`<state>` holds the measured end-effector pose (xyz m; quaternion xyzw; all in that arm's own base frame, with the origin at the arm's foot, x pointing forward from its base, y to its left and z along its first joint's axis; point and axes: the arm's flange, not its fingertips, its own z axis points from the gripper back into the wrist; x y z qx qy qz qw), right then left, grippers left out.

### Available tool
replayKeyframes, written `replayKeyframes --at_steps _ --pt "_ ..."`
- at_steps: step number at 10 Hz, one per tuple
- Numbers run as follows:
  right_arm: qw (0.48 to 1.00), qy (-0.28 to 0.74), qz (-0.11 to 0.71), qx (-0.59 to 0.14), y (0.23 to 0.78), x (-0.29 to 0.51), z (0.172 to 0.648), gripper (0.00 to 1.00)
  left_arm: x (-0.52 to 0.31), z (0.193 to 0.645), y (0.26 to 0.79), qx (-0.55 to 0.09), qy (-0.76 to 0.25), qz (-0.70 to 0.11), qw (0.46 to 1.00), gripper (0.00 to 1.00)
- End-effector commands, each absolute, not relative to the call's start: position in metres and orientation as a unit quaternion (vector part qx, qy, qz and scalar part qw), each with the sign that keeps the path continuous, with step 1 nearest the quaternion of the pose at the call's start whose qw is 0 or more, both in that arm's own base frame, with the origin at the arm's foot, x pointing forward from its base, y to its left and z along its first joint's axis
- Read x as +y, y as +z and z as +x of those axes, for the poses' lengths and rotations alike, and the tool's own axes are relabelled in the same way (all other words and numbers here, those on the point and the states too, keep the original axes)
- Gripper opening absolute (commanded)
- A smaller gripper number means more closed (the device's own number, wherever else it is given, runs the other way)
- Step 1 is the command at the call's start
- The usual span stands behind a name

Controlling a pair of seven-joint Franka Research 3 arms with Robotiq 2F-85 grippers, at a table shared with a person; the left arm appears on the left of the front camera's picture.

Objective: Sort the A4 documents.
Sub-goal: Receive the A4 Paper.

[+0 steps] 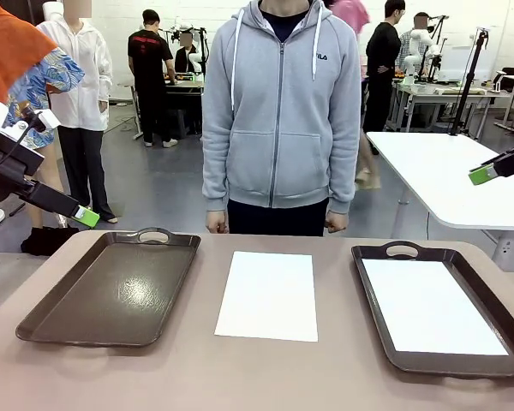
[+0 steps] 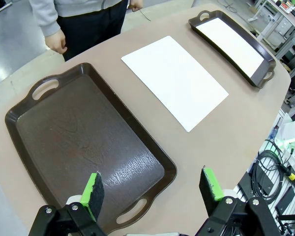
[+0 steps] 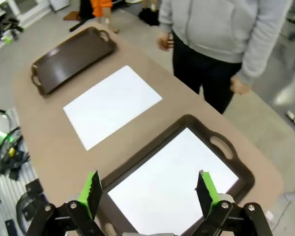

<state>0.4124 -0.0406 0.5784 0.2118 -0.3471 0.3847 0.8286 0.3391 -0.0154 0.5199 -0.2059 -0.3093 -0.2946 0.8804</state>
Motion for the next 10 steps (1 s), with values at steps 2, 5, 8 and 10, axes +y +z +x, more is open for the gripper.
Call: replayKeyframes --at_steps 2,5,8,10 --pt "0.809 0.422 0.246 -0.327 0.567 -0.03 0.425 1.0 -0.014 0.34 0.519 -0.31 -0.3 -0.213 0.877 1.0" --pt "0.81 0.442 0.241 -0.3 0.557 -0.024 0.419 1.0 -0.014 0.34 0.519 -0.31 -0.3 -0.213 0.877 1.0" --pt "0.807 0.452 0.227 -0.304 0.561 -0.03 0.4 1.0 -0.014 0.34 0.519 -0.31 -0.3 -0.213 0.877 1.0" --pt "0.806 0.451 0.23 -0.305 0.559 -0.032 0.397 1.0 -0.014 0.34 0.519 -0.31 -0.3 -0.213 0.877 1.0"
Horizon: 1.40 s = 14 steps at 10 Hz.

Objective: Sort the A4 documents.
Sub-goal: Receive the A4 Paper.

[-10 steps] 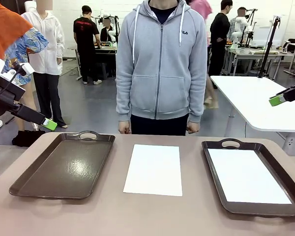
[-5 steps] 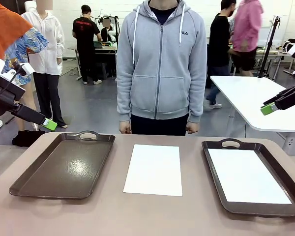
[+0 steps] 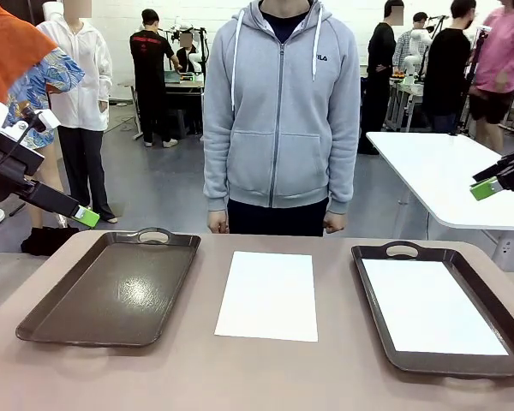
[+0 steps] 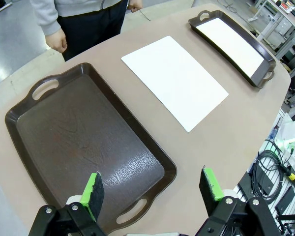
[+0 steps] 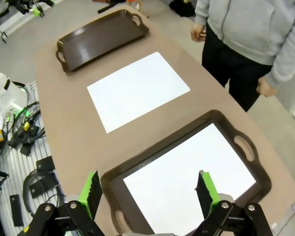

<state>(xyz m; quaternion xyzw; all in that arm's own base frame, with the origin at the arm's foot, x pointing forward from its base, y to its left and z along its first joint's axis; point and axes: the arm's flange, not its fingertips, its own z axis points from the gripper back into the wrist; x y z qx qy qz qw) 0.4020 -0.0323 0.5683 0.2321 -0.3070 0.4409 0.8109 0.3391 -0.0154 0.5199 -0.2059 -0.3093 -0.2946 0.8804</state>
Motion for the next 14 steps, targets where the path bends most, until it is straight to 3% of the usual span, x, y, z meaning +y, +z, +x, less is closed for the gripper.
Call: replayKeyframes --at_steps 1,14 --pt "0.807 0.451 0.232 -0.304 0.5581 -0.0318 0.3967 1.0 -0.0141 0.3398 0.5186 -0.31 -0.3 -0.213 0.877 1.0" --pt "0.815 0.435 0.227 -0.309 0.5652 -0.0407 0.3958 1.0 -0.0141 0.3398 0.5186 -0.31 -0.3 -0.213 0.877 1.0"
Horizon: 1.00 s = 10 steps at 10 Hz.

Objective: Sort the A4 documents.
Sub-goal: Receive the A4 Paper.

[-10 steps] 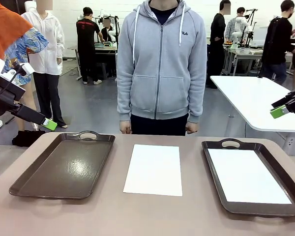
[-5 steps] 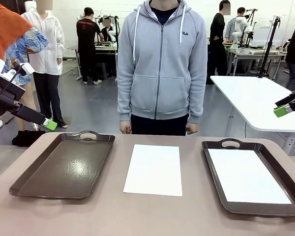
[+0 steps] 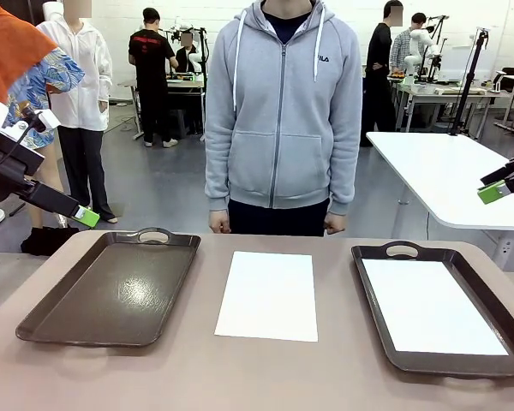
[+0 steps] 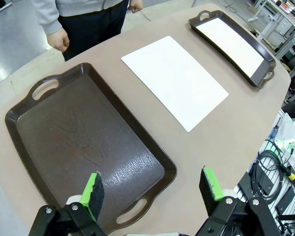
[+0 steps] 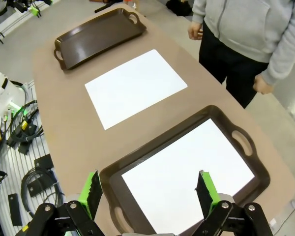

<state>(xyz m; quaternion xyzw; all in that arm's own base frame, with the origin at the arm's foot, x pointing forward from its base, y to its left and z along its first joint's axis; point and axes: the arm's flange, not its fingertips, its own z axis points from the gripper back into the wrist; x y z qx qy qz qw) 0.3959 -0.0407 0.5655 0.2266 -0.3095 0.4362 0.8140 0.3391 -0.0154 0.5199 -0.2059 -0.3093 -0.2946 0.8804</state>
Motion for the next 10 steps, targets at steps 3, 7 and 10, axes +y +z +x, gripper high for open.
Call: replayKeyframes --at_steps 3,7,10 --pt "0.815 0.435 0.227 -0.309 0.5652 -0.0407 0.3958 1.0 -0.0141 0.3398 0.5186 -0.31 -0.3 -0.213 0.877 1.0" --pt "0.815 0.435 0.227 -0.309 0.5652 -0.0407 0.3958 1.0 -0.0141 0.3398 0.5186 -0.31 -0.3 -0.213 0.877 1.0" --pt "0.815 0.435 0.227 -0.309 0.5652 -0.0407 0.3958 1.0 -0.0141 0.3398 0.5186 -0.31 -0.3 -0.213 0.877 1.0"
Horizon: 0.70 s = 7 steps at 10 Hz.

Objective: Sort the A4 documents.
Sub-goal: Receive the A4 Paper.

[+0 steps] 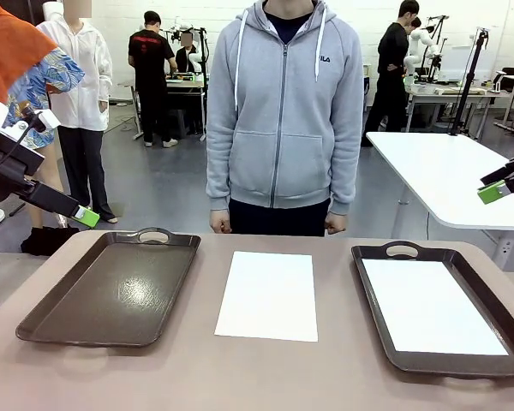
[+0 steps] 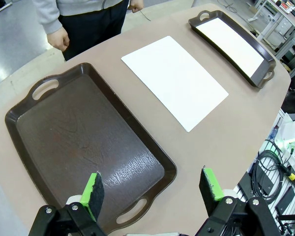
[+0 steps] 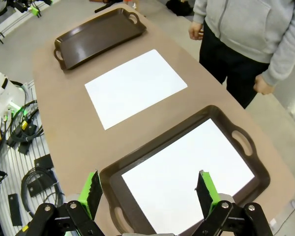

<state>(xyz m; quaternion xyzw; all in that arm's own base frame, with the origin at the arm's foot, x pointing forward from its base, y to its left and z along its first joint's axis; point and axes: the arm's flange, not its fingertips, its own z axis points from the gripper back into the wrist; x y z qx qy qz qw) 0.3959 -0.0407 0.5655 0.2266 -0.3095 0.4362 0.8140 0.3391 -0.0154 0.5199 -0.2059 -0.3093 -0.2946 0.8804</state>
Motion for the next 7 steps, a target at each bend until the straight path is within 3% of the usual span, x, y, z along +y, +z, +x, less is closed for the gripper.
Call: replayKeyframes --at_steps 1,7 --pt "0.815 0.435 0.227 -0.309 0.5652 -0.0407 0.3958 1.0 -0.0141 0.3398 0.5186 -0.31 -0.3 -0.213 0.877 1.0" --pt "0.815 0.435 0.227 -0.309 0.5652 -0.0407 0.3958 1.0 -0.0141 0.3398 0.5186 -0.31 -0.3 -0.213 0.877 1.0"
